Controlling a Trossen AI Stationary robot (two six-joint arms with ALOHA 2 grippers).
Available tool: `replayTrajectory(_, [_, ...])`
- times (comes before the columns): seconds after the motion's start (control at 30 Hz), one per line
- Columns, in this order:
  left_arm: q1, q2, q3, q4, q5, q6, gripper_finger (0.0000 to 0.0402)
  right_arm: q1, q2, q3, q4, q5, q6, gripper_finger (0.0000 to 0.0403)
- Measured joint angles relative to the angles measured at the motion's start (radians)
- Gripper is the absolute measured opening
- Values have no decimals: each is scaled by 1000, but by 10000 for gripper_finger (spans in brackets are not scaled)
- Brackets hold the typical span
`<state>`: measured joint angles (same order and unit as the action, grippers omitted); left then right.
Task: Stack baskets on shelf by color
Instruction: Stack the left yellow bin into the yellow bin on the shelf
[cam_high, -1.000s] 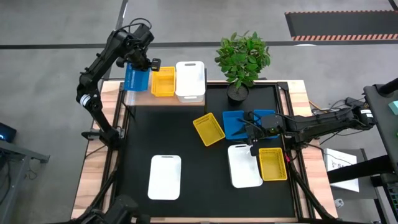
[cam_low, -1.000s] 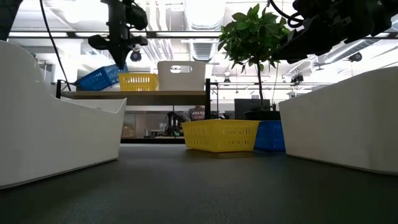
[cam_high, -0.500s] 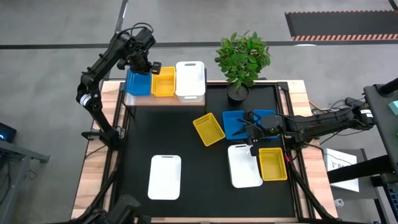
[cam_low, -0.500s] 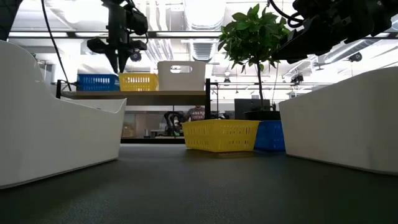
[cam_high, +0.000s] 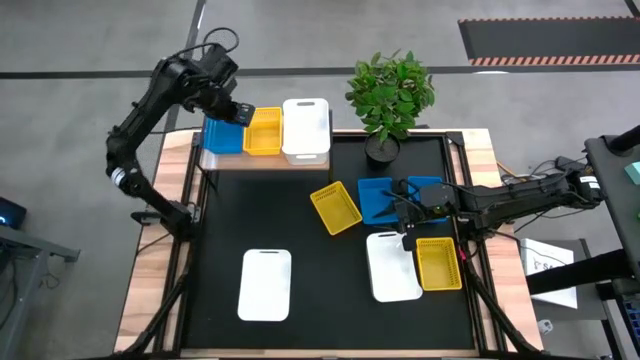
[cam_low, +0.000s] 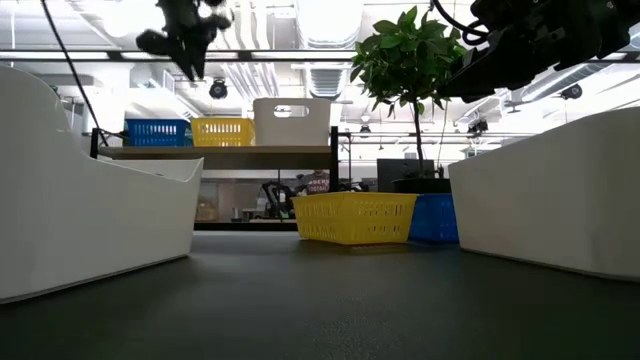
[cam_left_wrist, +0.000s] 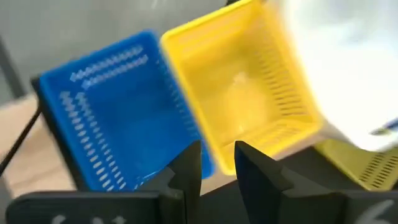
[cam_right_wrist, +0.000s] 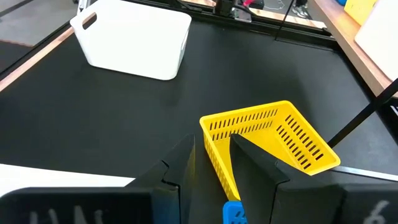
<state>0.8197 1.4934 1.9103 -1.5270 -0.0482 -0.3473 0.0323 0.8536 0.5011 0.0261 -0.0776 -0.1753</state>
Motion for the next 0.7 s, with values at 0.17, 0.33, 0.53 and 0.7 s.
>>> replayTrajectory(0.17, [-198, -139, -84, 210, -25, 40, 79, 0, 0, 0, 2, 0, -1, 93])
replayTrajectory(0.33, [-497, -301, -383, 635, -158, 90, 79, 0, 0, 0, 10, 0, 0, 93])
replayTrajectory(0.53, [-770, -429, -776, 1198, -168, 162, 80, 0, 8, 0, 18, 4, 0, 93])
replayTrajectory(0.7, [-912, -487, -1014, 1573, -166, 424, 80, 0, 56, 0, 121, 73, -9, 96])
